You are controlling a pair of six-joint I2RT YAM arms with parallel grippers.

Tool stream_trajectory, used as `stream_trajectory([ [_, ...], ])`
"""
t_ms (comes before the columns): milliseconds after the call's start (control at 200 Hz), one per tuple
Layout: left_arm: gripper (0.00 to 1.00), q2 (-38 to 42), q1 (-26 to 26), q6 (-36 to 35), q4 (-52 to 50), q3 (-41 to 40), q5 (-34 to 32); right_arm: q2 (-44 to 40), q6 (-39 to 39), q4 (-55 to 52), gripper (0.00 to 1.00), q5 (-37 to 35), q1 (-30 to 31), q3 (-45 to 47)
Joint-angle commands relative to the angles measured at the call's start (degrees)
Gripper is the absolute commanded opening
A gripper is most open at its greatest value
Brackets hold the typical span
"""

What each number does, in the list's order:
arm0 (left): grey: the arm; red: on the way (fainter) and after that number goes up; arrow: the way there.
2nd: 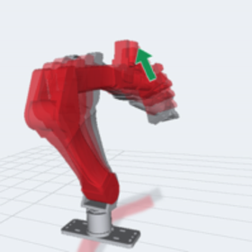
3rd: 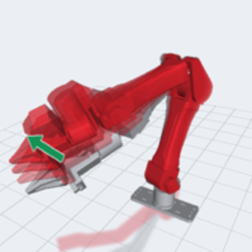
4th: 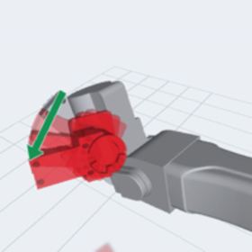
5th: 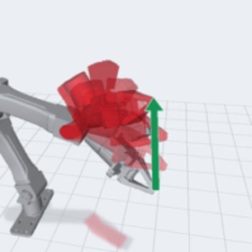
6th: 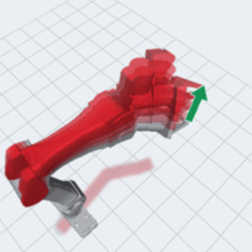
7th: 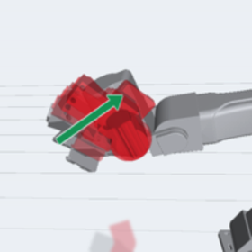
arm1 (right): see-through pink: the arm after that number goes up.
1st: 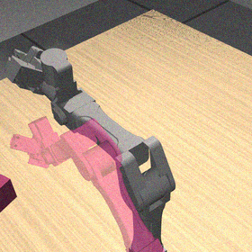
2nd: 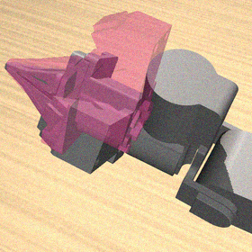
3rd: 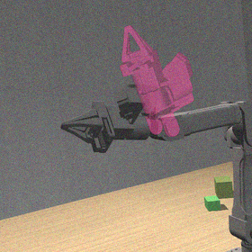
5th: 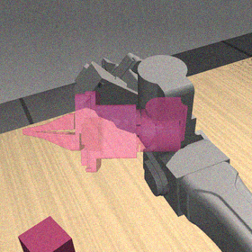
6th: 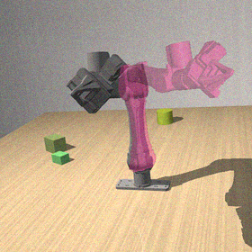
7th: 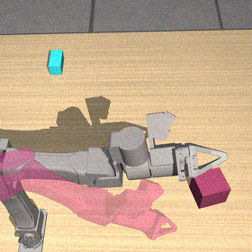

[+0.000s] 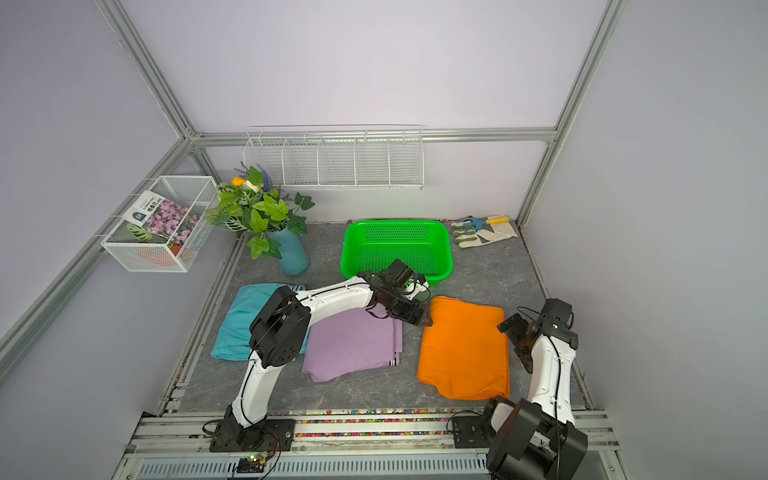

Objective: Put the folded long pants in the basket
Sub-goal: Pick up the long pant at the center of the board.

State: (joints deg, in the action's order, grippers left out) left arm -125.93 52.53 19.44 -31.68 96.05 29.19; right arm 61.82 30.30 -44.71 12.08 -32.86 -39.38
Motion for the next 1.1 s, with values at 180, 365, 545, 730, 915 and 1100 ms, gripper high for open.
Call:
stream_trajectory([
  [180,0.83,-7.1,2.7,-1.3,-5.4,9.5,-2.2,-0.8,-1.6,2.7,0.98,4.4,-1.3,-0.5],
  [365,0.79,-8.2,3.0,-1.0,-3.9,11.4,-2.0,-1.4,-1.6,1.2,0.98,0.6,-1.3,-1.5],
  [545,0.33,-10.0,3.0,-0.9,-5.0,13.2,-0.9,-0.9,-3.1,0.9,0.93,2.0,-1.2,-0.7],
  [730,0.01,-9.0,0.3,1.7,-2.6,10.1,0.4,-1.0,-4.1,1.4,0.9,7.9,-1.2,1.1],
  [915,0.0,-5.7,-4.3,4.5,1.8,2.8,2.5,-1.5,-4.5,5.1,0.93,15.9,-1.0,3.8],
  [1100,0.0,-3.1,-6.3,0.3,-3.1,1.3,0.9,0.6,-6.2,4.9,0.93,17.1,3.3,3.6],
])
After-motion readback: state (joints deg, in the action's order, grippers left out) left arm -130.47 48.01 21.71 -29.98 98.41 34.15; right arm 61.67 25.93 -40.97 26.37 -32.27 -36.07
